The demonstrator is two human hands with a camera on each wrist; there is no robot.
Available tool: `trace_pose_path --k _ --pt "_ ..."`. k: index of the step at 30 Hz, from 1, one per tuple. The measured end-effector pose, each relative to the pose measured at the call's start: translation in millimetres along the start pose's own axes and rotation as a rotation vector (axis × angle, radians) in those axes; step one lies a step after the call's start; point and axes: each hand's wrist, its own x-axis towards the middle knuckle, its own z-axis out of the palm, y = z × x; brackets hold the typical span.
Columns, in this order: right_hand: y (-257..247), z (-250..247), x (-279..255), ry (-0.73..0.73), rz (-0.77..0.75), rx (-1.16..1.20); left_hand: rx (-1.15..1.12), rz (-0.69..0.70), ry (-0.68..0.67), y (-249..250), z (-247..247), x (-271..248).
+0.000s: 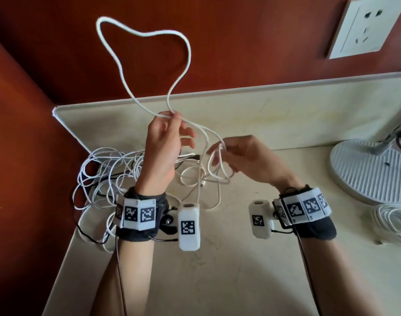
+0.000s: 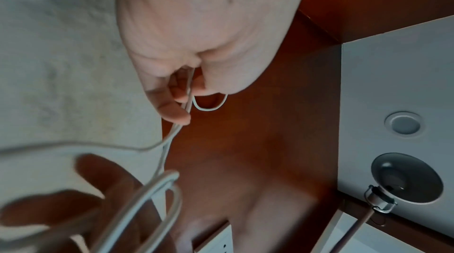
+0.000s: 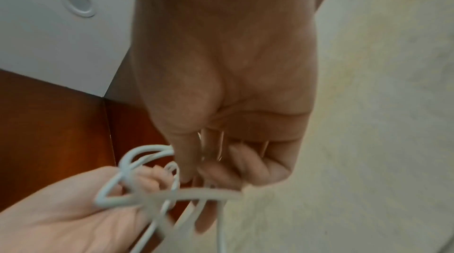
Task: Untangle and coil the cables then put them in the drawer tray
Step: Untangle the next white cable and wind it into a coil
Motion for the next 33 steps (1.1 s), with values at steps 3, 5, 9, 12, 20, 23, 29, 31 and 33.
trace_pose_path --k 3,5,9,12,20,23,29,31,33 --pt "3.2 -17.6 0.6 0.208 0.036 -0.132 0.063 -0.049 0.123 -0.2 -8.4 7.4" --pt "6.5 -32.3 -1.7 0.343 0.064 -0.176 0.170 -0.042 0.181 -1.8 -17.9 13.3" --pt "11.7 -48.5 -8.5 0.444 0.084 -0.178 0.466 -0.057 0.172 -2.3 -36.4 18.2" --pt "7.9 -43.5 -7.7 0.411 0.092 -0.189 0.865 -0.147 -0.047 2.5 -38.1 5.5" --pt "-17.3 -21.8 -9.9 0.269 -0.002 -0.085 0.987 0.430 -0.303 9.6 0.2 -20.0" --pt "-23.8 -19.6 -10.6 0.225 -0.067 0.012 0.929 0.430 -0.342 8.6 5.7 -19.8" --pt "-16.2 -24.7 -7.3 0.201 -0.053 0.300 0.653 0.372 -0.255 13.7 -2.6 -13.5" --pt "-14.0 -25.0 -7.4 0.196 -0.035 0.400 0.602 0.297 -0.362 16.2 -7.9 -12.0" --pt "-11.6 -24.7 -7.2 0.198 -0.016 0.471 0.551 0.272 -0.388 17.6 -13.6 -10.4"
